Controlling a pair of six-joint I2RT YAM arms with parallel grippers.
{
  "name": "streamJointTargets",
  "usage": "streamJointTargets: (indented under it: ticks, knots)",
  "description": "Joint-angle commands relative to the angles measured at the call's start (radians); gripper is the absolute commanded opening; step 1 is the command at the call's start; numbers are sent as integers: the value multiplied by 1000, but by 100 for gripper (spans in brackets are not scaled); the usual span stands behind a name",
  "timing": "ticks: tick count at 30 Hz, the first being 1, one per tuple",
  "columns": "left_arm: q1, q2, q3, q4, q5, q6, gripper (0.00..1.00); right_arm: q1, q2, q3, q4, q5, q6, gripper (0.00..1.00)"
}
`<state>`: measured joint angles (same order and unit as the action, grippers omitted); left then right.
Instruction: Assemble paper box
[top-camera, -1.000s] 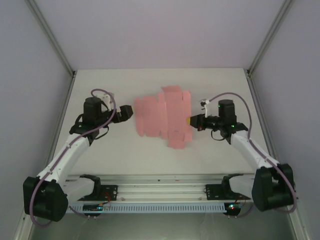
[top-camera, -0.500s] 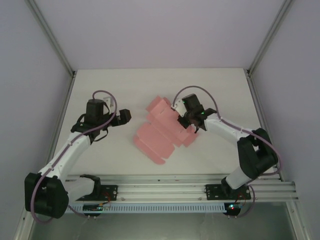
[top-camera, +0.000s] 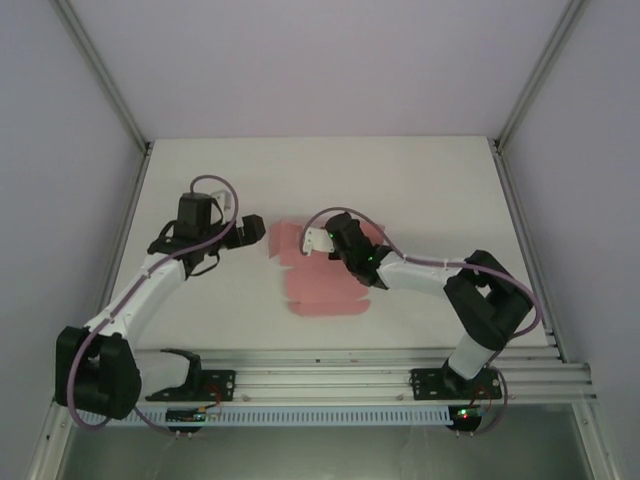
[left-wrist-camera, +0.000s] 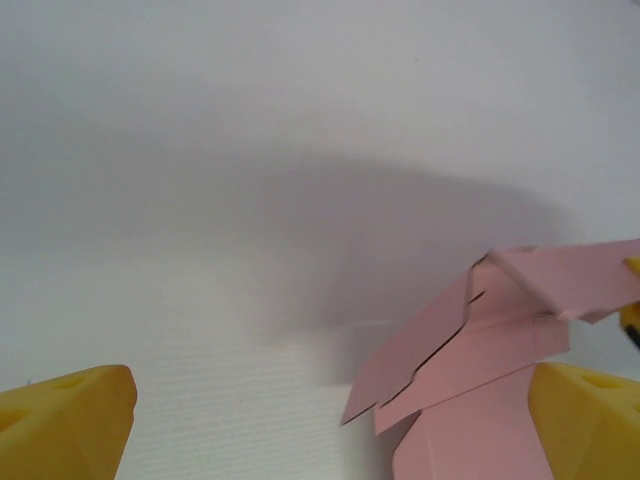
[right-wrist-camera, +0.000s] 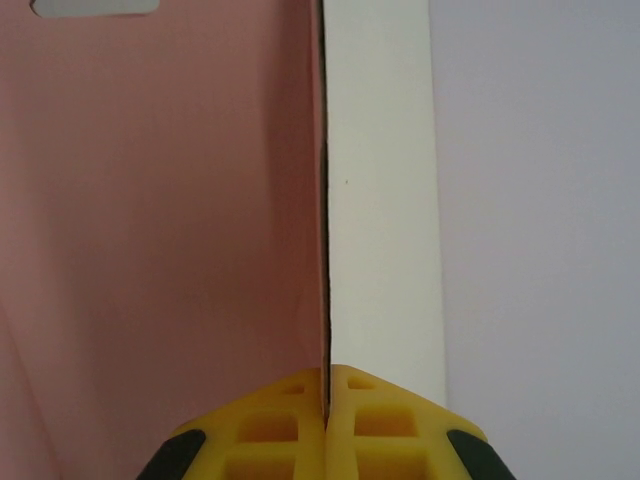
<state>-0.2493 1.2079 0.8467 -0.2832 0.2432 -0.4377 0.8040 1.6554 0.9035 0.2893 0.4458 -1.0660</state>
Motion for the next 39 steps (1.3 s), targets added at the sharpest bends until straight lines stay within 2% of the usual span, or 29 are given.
streamJointTargets:
  ticks: [1, 4, 9, 14, 17, 22, 29, 34, 37, 39]
  knots:
    - [-1, 36, 73, 53, 41, 1, 100, 9, -10, 7, 50, 51, -82, 5]
    - [-1, 100, 107, 64, 51, 15, 100, 12, -41, 10, 13, 31, -62, 5]
    - [-4, 216, 149, 127, 199, 50, 99, 11, -84, 58, -177, -39, 33, 5]
    - [-16, 311, 191, 121, 258, 106, 100, 12, -98, 64, -188, -37, 53, 5]
    - [-36, 347, 202, 103, 312, 151, 100, 6, -93, 91, -249, -58, 118, 5]
    - [-67, 351, 152, 144, 344, 178, 100, -8, -89, 113, -262, -40, 181, 4]
    - [-129, 400, 168, 130, 343, 212, 100, -23, -93, 169, -332, -61, 320, 0]
    - [-142, 452, 200, 123, 340, 209, 100, -47, -146, 160, -346, -177, 408, 0]
    - [-155, 465, 205, 158, 388, 198, 100, -82, -177, 164, -376, -286, 472, 0]
    - [-162, 458, 203, 175, 412, 196, 100, -96, -190, 155, -384, -314, 480, 0]
